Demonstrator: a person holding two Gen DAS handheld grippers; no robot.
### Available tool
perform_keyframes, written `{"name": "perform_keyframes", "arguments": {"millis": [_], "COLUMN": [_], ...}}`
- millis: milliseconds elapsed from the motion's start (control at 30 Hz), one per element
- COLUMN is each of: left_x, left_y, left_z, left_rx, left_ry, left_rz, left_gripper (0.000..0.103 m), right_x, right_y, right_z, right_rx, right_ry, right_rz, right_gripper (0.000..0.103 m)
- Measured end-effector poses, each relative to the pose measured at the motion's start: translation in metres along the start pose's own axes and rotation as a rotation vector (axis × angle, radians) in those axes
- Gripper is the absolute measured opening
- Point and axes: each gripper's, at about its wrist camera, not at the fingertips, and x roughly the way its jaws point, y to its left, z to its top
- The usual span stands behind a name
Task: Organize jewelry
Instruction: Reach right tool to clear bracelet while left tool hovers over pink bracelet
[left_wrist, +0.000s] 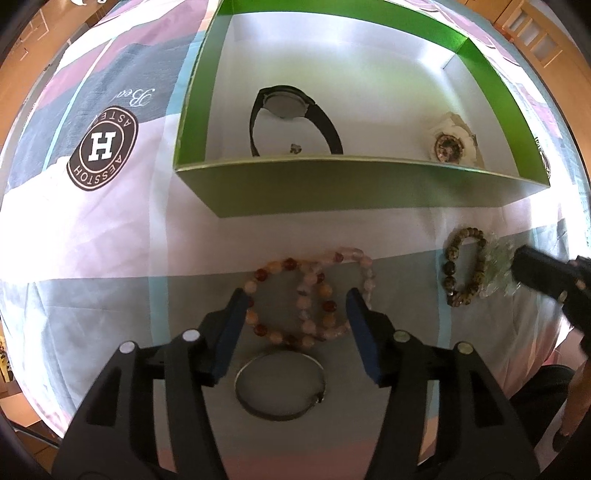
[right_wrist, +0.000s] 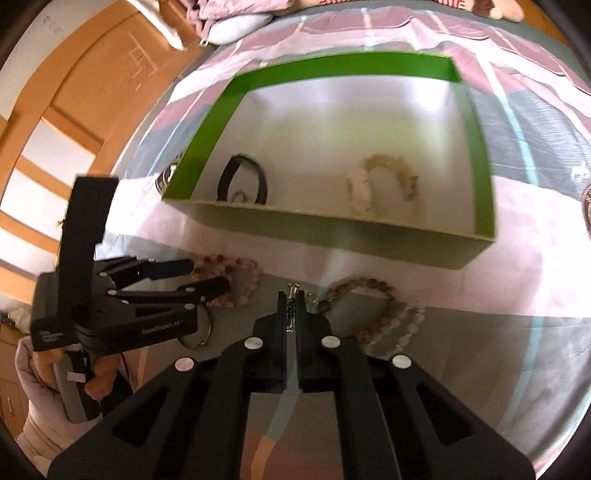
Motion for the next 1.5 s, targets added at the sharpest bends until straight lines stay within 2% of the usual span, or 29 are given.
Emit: {"name": "perform_keyframes", "arguments": {"millis": [67,133,167,300,467,667,800,867,967,1200,1300,1400,1500], "left_x": [0.003,0.006,0.006,0.006,0.002,0.004,0.004,0.005,0.005,0.006,0.008,0.008,0.005], "left_y": [0.001,0.001,0.002,0.007,0.012,0.012,0.013,0.014,0.013,0.013,0.015,0.017,0.02], "left_z": [0.0,0.001,0.002,0.003,0.002,0.002,0.002,0.002,0.001,0.001,0.0,0.0,-0.001], "left_rx": [0.002,0.001,-0.001,-0.011,-0.014,-0.014,-0.025,-0.023,-0.019,-0.032,-0.048,-0.057,-0.06], "left_ry": [0.001,0.003,0.003,-0.004,-0.006,0.0,-0.001,0.001,0.0,0.001,0.004,-0.001,-0.015], "left_rz": [0.002,0.003,0.003,-0.006,-0.009,-0.008,-0.017,-0.022,-0.025,-0.023,-0.041,-0.059,-0.095], "left_gripper": [0.057,0.057,0.057,0.057,0.057,0.057,0.057,0.058,0.064,0.066,0.062,0.055,0.053], "right_x": [0.005,0.006,0.002,-0.006,0.009,0.021,0.02,0.023,0.024,0.023,0.022,0.022,0.021], "right_y": [0.006,0.009,0.008,-0.006,-0.038,-0.05,-0.052,-0.052,-0.053,-0.057,-0.058,-0.061,-0.062], "right_z": [-0.002,-0.003,-0.005,-0.003,-0.004,-0.005,-0.005,-0.006,-0.006,-0.007,-0.005,-0.005,-0.005], "right_rx": [-0.027,-0.039,-0.037,-0.003,0.122,0.146,0.157,0.152,0.155,0.161,0.151,0.159,0.159], "right_ry": [0.014,0.014,0.003,-0.027,0.044,0.074,0.068,0.075,0.08,0.06,0.052,0.056,0.056], "right_rz": [-0.006,-0.027,-0.038,-0.108,-0.21,-0.297,-0.26,-0.277,-0.289,-0.317,-0.352,-0.347,-0.354], "right_gripper": [0.008,0.045,0.049,0.05,0.046,0.046,0.046,0.046,0.046,0.046,0.046,0.046,0.046]}}
